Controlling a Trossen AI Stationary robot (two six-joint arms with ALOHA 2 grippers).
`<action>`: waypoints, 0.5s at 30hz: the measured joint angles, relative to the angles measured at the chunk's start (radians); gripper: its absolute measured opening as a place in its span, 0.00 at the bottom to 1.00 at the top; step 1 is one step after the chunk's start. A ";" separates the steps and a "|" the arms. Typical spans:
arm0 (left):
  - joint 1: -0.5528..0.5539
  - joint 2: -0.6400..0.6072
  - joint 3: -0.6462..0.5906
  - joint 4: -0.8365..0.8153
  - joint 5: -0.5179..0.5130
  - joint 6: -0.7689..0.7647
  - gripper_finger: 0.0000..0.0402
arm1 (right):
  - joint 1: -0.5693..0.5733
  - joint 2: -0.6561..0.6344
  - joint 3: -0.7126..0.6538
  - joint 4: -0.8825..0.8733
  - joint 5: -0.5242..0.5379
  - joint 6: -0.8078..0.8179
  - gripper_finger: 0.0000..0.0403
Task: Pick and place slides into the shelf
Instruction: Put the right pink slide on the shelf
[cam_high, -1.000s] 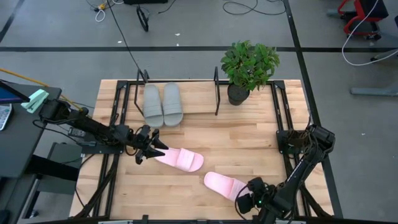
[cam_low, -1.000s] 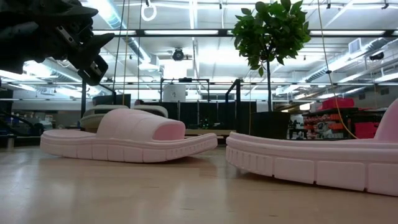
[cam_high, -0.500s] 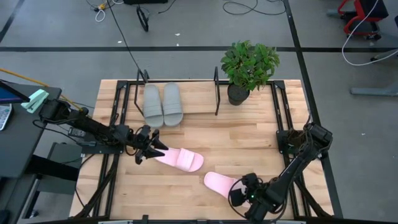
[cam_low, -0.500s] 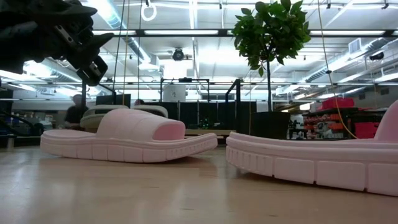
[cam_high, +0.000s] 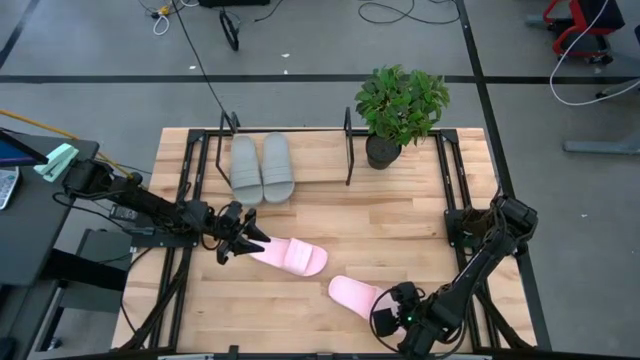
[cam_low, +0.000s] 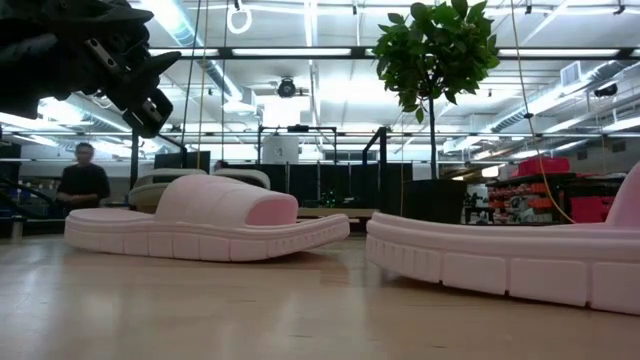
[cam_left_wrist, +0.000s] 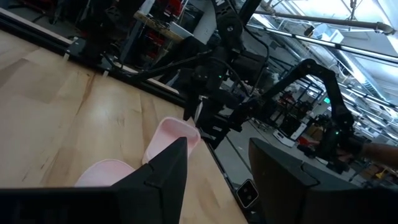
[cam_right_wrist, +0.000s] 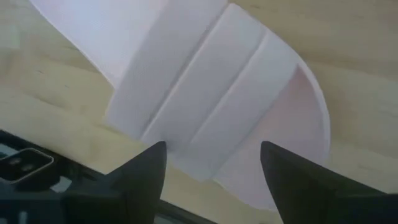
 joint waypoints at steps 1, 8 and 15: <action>0.000 0.000 0.000 0.000 0.000 0.000 0.44 | -0.003 0.000 -0.005 0.001 0.006 0.000 0.66; 0.000 0.000 0.000 0.000 0.000 -0.001 0.43 | -0.010 -0.003 -0.069 0.101 0.038 -0.001 0.66; 0.000 0.000 0.000 0.001 0.000 -0.001 0.44 | -0.016 -0.003 -0.140 0.232 0.159 -0.009 0.66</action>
